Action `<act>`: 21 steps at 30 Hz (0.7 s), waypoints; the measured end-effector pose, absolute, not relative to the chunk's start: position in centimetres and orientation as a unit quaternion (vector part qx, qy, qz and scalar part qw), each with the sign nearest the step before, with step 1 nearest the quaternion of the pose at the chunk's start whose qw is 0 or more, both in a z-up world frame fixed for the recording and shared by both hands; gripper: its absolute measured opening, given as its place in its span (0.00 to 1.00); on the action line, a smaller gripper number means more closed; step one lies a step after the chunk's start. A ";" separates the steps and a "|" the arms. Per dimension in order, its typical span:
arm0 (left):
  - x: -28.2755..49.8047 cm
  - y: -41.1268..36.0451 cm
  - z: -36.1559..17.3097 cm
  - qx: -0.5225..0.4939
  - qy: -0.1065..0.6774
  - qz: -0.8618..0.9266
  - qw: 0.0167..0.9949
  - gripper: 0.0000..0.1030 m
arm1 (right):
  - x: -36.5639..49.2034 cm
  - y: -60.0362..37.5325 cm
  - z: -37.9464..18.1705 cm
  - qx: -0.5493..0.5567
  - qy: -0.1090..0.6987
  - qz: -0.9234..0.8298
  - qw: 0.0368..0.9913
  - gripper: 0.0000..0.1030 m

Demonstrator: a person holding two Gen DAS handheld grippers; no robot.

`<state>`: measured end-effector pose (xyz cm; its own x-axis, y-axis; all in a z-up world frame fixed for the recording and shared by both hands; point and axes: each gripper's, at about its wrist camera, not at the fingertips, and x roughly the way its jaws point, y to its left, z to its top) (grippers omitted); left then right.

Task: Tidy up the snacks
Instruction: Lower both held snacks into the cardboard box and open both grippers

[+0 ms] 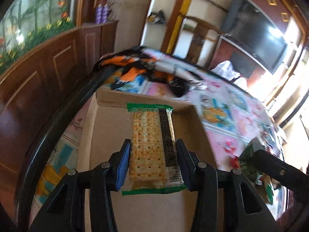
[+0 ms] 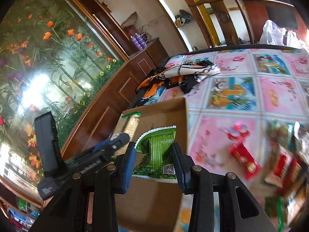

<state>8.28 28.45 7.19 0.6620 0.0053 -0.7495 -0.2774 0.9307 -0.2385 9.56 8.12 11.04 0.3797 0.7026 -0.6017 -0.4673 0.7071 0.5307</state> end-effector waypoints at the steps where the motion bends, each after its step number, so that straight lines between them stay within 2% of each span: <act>1: 8.8 28.8 6.6 -0.174 0.411 0.082 0.891 0.44 | 10.4 9.2 10.7 0.138 0.433 0.355 0.817 0.40; 10: 11.2 29.9 3.2 -0.180 0.437 0.095 0.876 0.44 | 16.1 14.2 6.8 0.148 0.479 0.323 0.803 0.40; 21: 11.0 30.2 3.5 -0.172 0.426 0.118 0.881 0.44 | 18.3 17.9 3.9 0.114 0.494 0.309 0.805 0.40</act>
